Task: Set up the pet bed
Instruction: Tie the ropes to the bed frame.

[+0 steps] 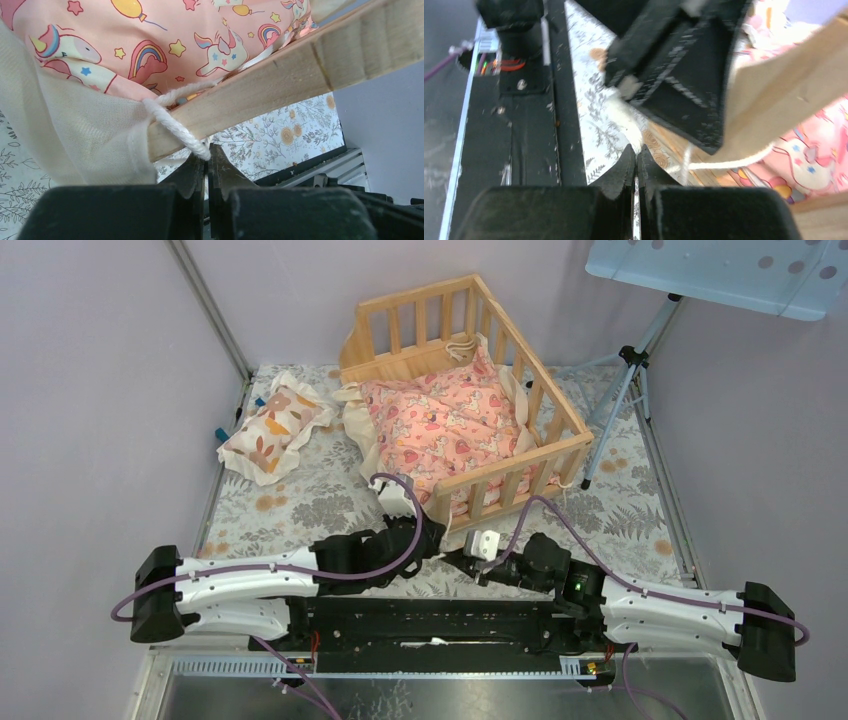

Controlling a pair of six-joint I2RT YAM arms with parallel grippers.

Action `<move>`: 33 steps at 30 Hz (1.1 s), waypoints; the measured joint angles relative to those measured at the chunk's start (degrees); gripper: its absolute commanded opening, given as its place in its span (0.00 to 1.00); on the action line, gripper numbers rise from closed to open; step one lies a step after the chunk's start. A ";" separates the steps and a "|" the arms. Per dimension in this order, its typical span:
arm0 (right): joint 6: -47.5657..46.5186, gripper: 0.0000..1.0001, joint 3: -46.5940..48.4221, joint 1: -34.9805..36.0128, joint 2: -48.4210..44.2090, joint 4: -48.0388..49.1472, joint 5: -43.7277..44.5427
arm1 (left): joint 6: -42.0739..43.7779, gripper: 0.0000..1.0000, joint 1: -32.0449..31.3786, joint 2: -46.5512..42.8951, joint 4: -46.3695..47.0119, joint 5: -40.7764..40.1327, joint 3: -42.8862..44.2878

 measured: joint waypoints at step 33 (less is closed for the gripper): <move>18.45 0.00 6.21 0.00 11.13 -2.56 27.80 | 0.70 0.00 0.00 -4.42 2.16 4.57 -2.71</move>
